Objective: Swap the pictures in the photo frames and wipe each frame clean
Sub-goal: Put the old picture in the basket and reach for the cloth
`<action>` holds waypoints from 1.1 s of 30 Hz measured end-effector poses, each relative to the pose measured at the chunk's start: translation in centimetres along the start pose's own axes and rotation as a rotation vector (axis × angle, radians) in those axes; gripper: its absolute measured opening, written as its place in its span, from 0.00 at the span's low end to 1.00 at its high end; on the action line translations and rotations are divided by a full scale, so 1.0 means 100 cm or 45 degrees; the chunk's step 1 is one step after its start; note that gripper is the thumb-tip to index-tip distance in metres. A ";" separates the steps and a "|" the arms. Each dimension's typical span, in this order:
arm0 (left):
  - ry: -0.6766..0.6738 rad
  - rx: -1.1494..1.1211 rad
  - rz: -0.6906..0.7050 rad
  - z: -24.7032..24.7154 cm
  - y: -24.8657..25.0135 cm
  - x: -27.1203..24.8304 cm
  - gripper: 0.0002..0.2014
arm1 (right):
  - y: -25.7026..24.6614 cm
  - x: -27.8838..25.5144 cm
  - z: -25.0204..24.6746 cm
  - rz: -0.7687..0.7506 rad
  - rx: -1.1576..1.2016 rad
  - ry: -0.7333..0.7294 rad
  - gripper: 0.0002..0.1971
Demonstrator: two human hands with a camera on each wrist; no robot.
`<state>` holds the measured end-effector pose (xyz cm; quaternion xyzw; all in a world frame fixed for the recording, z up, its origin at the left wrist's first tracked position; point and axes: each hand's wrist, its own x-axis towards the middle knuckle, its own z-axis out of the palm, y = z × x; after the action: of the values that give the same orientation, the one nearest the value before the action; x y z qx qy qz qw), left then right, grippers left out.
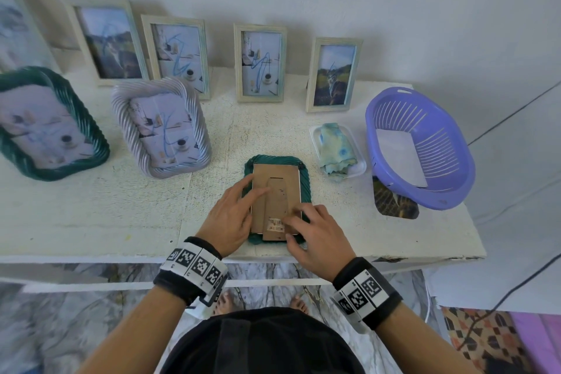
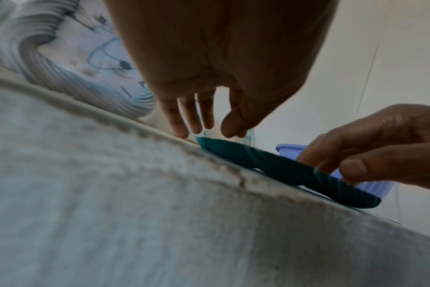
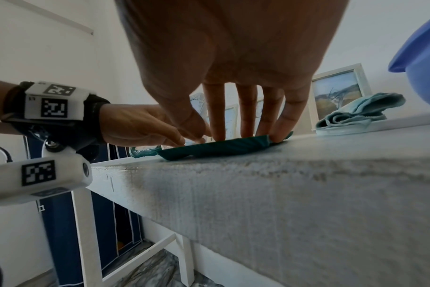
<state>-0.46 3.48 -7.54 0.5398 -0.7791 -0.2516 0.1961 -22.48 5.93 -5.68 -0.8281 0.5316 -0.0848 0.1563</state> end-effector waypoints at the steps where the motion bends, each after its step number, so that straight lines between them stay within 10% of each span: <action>1: 0.067 -0.008 -0.018 -0.002 -0.002 -0.003 0.22 | 0.000 0.000 0.000 0.000 0.009 0.003 0.16; 7: 0.084 -0.072 -0.033 -0.013 -0.016 -0.024 0.04 | -0.003 0.000 0.001 0.012 0.054 0.050 0.17; 21: -0.145 -0.142 -0.021 -0.027 -0.023 -0.029 0.18 | -0.002 -0.001 0.001 0.030 0.070 0.069 0.18; 28: -0.043 0.258 0.051 -0.030 0.001 -0.028 0.13 | -0.002 -0.001 0.000 0.027 0.048 0.071 0.19; 33: -0.392 -0.037 -0.288 -0.039 0.014 -0.019 0.16 | -0.003 -0.003 0.001 0.030 0.063 0.089 0.18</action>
<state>1.41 4.97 -3.71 0.5761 -0.7306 -0.3628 0.0526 -22.34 6.33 -5.69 -0.8143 0.5441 -0.1250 0.1591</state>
